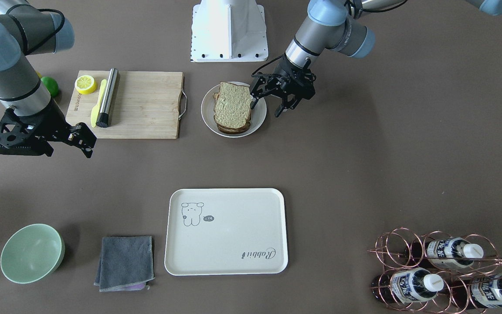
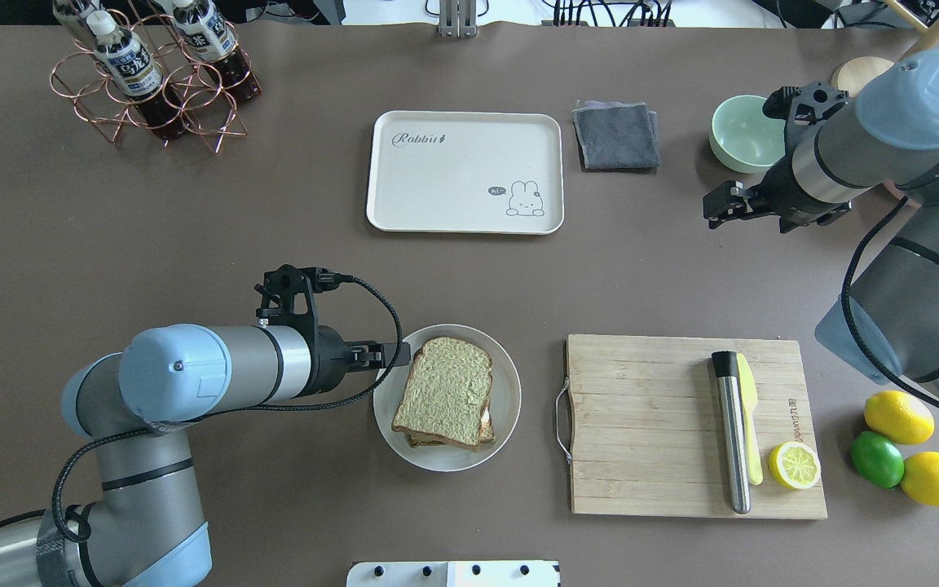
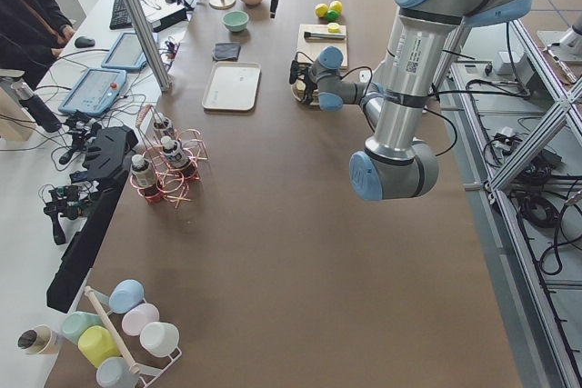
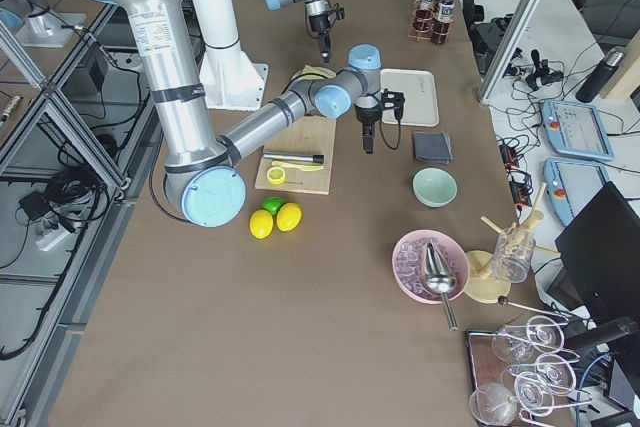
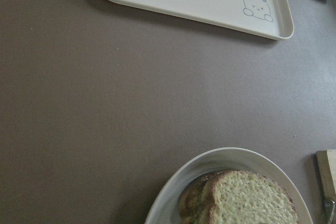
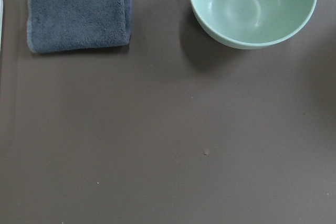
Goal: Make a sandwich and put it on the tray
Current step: 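Withdraw the right gripper while the left gripper moves to the plate rim, then grasp the rim of the white plate with the left gripper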
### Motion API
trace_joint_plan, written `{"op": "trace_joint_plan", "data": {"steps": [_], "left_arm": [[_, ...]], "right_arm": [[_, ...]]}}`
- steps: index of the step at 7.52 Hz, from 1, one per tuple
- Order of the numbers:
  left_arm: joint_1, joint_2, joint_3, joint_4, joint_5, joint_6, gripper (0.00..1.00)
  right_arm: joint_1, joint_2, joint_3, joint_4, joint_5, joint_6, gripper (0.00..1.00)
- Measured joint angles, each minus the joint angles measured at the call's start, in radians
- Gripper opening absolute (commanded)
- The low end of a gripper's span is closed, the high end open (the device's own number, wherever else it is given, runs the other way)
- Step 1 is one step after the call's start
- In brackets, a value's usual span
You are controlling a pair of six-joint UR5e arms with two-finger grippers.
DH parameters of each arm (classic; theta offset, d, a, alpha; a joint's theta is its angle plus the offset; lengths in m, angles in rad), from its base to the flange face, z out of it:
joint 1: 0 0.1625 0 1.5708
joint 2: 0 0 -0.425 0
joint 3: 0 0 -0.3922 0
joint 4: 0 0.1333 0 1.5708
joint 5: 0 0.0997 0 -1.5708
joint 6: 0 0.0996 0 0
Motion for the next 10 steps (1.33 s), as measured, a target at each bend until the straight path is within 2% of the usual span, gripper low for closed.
{"op": "trace_joint_plan", "data": {"steps": [1, 8, 10], "left_arm": [[0.001, 0.000, 0.011, -0.004, 0.001, 0.004, 0.50], [0.031, 0.004, 0.055, -0.041, 0.003, 0.008, 0.49], [0.033, 0.006, 0.061, -0.043, 0.004, 0.011, 0.44]], "right_arm": [[0.014, -0.005, 0.000, 0.001, 0.023, -0.015, 0.99], [0.183, -0.068, -0.024, -0.012, 0.158, -0.290, 1.00], [0.194, -0.076, -0.025, -0.011, 0.166, -0.304, 0.99]]}}
